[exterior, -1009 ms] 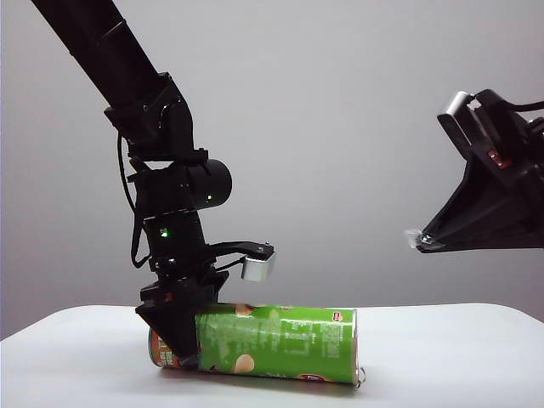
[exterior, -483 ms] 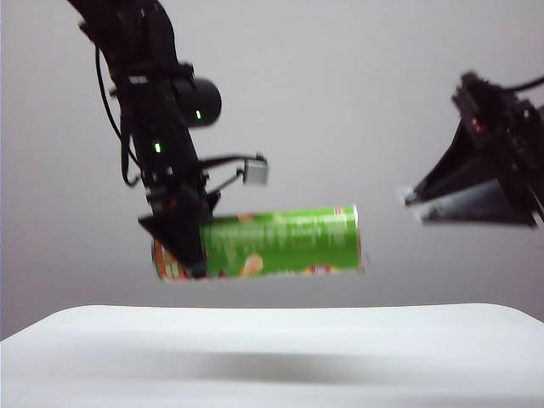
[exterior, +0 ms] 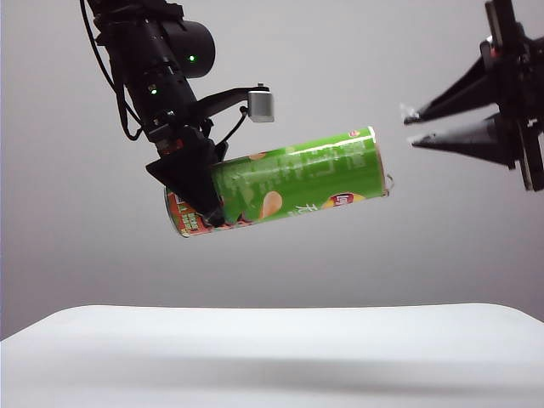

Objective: Pick up the green tub of chips from the desk, pull out the transparent container with the chips inside partially, and then place the chips back on the desk.

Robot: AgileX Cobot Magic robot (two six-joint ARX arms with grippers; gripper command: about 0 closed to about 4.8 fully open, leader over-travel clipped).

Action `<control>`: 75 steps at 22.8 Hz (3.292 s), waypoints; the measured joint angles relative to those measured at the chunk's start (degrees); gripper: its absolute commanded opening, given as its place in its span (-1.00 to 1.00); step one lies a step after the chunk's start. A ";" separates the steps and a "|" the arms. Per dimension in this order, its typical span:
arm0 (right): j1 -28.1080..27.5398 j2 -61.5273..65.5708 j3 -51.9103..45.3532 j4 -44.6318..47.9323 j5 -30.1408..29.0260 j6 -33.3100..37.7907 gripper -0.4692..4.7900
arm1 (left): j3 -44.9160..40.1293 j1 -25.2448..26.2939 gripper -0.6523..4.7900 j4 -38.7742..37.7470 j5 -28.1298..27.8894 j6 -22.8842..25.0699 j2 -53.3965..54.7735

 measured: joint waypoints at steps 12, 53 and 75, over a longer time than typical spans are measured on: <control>-0.28 0.59 1.62 -1.07 -1.66 1.01 -0.38 | 0.00 -0.74 0.11 0.35 -0.39 -0.15 0.02; -0.35 4.31 1.68 -1.29 -4.26 -0.52 -0.85 | -0.15 -6.05 0.11 5.51 -0.33 -0.90 0.55; -2.21 4.37 1.75 -0.85 -5.51 -2.91 -0.85 | -0.13 -1.53 0.11 1.25 1.55 -0.70 0.52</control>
